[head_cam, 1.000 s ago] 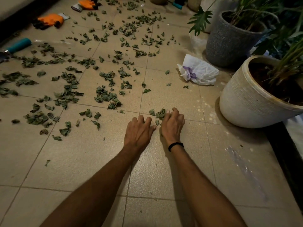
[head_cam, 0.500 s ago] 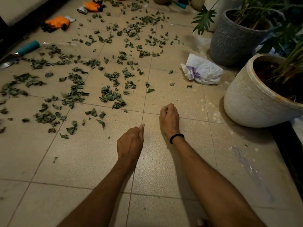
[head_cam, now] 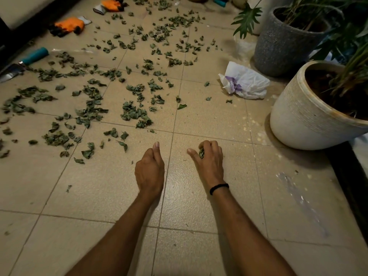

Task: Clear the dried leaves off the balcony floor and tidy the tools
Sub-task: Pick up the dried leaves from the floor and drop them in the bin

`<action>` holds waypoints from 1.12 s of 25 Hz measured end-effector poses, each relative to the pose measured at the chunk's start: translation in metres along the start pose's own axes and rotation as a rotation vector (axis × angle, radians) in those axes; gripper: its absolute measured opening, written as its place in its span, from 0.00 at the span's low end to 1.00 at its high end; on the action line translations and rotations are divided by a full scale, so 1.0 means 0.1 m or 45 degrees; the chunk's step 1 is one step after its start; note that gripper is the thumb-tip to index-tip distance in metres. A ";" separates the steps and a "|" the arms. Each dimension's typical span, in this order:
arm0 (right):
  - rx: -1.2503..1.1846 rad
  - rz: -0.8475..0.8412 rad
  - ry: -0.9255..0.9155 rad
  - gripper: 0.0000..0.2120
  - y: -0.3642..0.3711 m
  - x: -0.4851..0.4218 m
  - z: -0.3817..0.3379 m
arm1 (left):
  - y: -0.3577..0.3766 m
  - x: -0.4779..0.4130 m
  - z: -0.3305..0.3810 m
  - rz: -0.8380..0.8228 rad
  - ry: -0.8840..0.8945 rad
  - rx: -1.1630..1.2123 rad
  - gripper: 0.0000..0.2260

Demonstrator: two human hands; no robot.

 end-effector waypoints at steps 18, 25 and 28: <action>-0.768 -0.355 0.262 0.12 0.03 0.61 -0.97 | -0.89 -0.18 -0.37 -0.111 -1.200 1.280 0.21; -0.126 -0.356 -0.131 0.07 0.35 0.86 -1.27 | -1.11 -0.26 -0.51 0.041 -0.298 -0.022 0.20; -0.870 -0.416 0.516 0.09 0.25 0.63 -1.19 | -1.05 -0.29 -0.45 -0.105 -0.194 -0.231 0.19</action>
Point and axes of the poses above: each hand's wrist, its own x-axis away from the middle knuckle, its own y-axis out of the palm, z = x × y, the point moved 2 cm from there along -x, towards the middle knuckle, and after that the axes turned 2 degrees about -y, right-handed, at the moved point
